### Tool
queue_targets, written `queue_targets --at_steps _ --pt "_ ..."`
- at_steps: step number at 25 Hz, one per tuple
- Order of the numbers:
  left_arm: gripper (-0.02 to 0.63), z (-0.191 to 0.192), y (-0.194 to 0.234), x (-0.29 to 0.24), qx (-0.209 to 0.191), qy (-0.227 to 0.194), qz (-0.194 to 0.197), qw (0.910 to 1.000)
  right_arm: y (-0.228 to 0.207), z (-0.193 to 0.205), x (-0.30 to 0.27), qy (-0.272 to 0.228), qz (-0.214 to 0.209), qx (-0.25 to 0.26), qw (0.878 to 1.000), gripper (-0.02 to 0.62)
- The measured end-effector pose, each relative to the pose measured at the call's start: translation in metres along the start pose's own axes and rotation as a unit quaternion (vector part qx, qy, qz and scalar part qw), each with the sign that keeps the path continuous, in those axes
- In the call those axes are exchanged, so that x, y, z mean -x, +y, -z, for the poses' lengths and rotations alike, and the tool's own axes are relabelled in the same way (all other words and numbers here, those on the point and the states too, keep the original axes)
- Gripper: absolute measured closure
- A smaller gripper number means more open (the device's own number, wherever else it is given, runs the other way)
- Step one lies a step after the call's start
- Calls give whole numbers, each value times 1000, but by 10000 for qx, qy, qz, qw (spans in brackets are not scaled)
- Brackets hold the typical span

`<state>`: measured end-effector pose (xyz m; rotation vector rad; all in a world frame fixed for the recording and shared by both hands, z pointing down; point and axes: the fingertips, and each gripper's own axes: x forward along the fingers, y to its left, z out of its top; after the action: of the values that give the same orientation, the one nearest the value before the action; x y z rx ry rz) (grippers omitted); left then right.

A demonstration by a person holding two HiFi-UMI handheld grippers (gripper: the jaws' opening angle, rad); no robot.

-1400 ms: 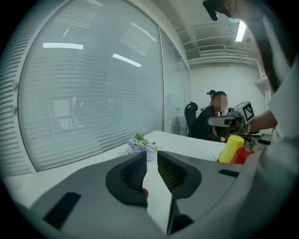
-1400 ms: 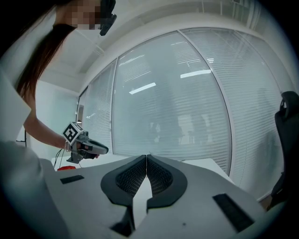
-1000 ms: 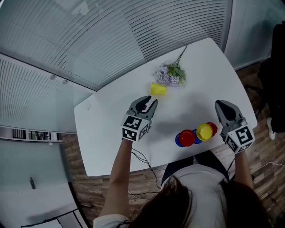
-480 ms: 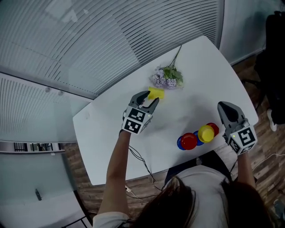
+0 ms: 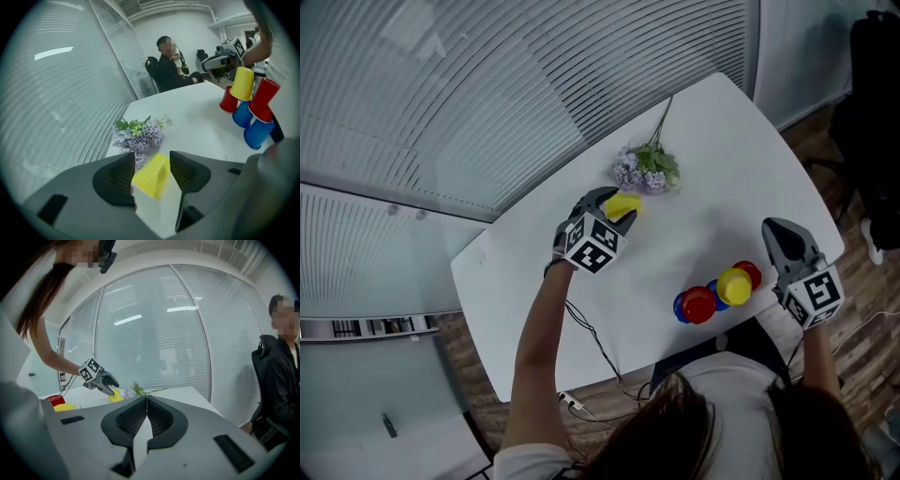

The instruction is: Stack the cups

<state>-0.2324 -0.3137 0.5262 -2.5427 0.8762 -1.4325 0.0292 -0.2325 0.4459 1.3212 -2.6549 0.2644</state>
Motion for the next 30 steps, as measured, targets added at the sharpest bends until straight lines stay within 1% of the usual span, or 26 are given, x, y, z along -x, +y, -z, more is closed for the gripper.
queue_targets --at_steps 3,6,11,16,19,22,25,27,28,30 --pt "353 2 -3 -10 -460 272 195 9984 -2 5 1 22 51 -19 10000 565" --pt "345 7 -7 -18 -818 533 377 9945 -6 7 3 22 117 -52 9999 565" --pt "333 16 -13 -30 -1165 853 602 9877 -10 8 6 55 218 -91 9997 565" --pt "322 26 -14 -43 -1616 1257 767 9758 -14 12 12 93 305 -136 9994 565" --pt "321 38 -11 -51 -1809 1545 804 9679 -16 12 14 106 347 -160 9992 565" --pt "324 46 -10 -58 -1926 1712 832 9626 -18 12 16 102 376 -169 9991 565" --pt "332 46 -9 -60 -1972 1760 817 9610 -21 11 19 75 405 -191 9990 565" --pt "336 45 -9 -60 -1884 1745 817 9630 -23 11 20 64 417 -209 9989 565" --pt "337 44 -9 -59 -1795 1706 811 9655 -24 11 20 64 414 -213 9989 565" --pt "339 35 -9 -56 -1505 1523 792 9736 -24 11 20 65 398 -221 9989 565"
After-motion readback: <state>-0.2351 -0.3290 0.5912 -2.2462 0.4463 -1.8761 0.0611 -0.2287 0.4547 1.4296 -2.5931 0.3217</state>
